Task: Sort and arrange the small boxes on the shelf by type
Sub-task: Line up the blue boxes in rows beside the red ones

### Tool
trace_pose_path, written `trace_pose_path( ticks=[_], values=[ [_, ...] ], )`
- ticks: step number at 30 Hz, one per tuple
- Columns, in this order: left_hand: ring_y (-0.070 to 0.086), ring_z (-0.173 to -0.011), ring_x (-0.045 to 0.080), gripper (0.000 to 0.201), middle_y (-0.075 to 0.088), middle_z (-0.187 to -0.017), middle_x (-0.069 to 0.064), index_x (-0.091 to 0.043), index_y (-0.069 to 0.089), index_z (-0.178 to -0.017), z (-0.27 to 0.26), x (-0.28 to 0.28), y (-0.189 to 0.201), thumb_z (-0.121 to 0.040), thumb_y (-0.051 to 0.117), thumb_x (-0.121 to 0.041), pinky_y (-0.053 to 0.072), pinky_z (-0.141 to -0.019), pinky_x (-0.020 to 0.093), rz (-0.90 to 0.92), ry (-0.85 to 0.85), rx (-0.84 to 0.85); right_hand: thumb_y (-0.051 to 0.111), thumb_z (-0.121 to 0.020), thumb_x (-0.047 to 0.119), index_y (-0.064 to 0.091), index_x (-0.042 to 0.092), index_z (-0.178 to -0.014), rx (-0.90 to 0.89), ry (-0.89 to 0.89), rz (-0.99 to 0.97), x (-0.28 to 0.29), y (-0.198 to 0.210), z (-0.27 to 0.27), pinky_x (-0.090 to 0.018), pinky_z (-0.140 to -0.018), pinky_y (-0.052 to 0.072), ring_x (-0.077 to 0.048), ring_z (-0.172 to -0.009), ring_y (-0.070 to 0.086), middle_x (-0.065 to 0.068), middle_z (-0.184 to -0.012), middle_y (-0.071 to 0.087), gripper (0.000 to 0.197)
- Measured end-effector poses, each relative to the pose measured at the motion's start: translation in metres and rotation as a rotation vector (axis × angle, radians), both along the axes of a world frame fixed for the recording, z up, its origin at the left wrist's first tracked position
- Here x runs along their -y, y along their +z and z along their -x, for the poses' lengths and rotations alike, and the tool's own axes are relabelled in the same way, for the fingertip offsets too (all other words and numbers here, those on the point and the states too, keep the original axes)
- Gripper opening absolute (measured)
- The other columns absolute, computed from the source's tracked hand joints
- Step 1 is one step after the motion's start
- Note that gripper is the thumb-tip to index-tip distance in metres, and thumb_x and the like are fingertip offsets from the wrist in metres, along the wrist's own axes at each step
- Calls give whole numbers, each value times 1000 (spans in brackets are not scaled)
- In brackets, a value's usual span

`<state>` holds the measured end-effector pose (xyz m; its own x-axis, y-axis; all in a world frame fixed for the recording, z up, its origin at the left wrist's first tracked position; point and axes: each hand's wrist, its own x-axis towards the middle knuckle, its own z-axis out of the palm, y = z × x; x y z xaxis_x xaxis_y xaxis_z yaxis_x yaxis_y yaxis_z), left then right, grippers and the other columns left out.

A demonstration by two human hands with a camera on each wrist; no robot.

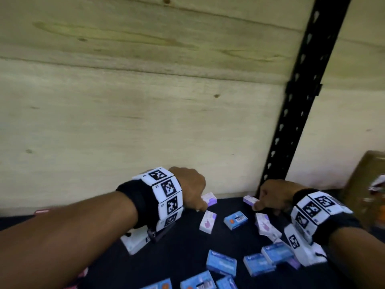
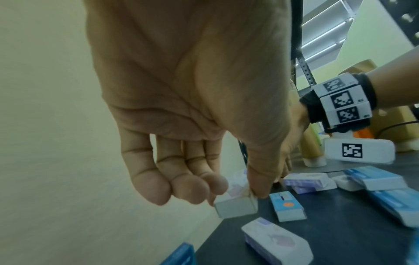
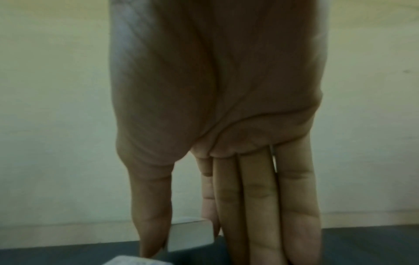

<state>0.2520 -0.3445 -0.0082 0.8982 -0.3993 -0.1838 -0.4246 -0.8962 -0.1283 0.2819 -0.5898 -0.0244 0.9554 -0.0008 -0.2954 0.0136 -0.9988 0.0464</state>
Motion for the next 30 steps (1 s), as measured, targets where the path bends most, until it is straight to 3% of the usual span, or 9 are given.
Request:
trace_pose_path(
  ticks=[3,7,11,13,16,21,25,27,30],
  values=[
    [64,-83,22,43,67,-92,1,-16,67,-98,-18,18,-8,-81,61,-56,50,-71,32,8,16,22,72,-81,52,64,16,-80,-13,6,16,-1,-2,-4,-25,-63,51,-15,-61,58,2,-68,61,38],
    [64,-80,24,43,65,-88,2,-16,66,-94,-33,38,-21,-80,62,-56,51,-70,32,15,14,55,77,-77,50,61,14,-86,-18,0,26,-2,-4,-12,-32,-78,58,-22,-79,67,-6,-91,68,40],
    [61,-74,25,43,58,-76,1,-15,63,-87,-43,51,-32,-81,61,-57,48,-64,29,-2,5,66,79,-76,48,60,13,-91,-31,8,40,-4,-4,-16,-32,-81,59,-23,-85,68,-7,-105,71,43],
    [59,-71,24,43,56,-73,0,-14,65,-87,-48,55,-36,-82,61,-56,45,-61,27,-8,7,60,79,-76,49,62,12,-90,-35,20,61,-5,-5,-18,-32,-82,59,-22,-78,65,-6,-100,71,43],
    [55,-65,22,42,55,-70,0,-13,64,-83,-53,59,-41,-82,62,-55,42,-56,25,-15,5,57,79,-75,53,57,13,-69,-14,63,144,-11,-6,-21,-28,-76,55,-22,-75,61,-2,-80,64,46],
    [53,-66,22,41,52,-71,-1,-12,61,-86,-49,58,-47,-87,59,-54,35,-50,23,-39,3,59,76,-75,58,52,14,-69,-28,80,194,-18,-7,-23,-29,-72,52,-23,-80,59,-3,-88,62,51],
    [62,-79,23,51,64,-90,3,-11,66,-100,-42,47,-39,-88,54,-60,42,-59,26,-27,9,23,78,-75,54,56,13,-68,-92,68,153,-17,-2,-20,-31,-80,56,-17,-63,59,2,-70,61,47],
    [61,-75,21,50,64,-85,2,-13,66,-91,-37,41,-35,-87,54,-61,41,-59,26,-28,23,-11,78,-78,48,58,11,-72,-127,84,183,-17,0,-20,-33,-84,56,-13,-57,56,3,-63,59,42],
    [52,-58,17,51,55,-60,-2,-15,56,-63,-25,33,-31,-83,58,-62,42,-59,26,-53,20,-81,78,-80,45,62,10,-78,-115,112,207,-17,-2,-19,-29,-73,53,-15,-61,57,0,-70,63,38]
  ],
)
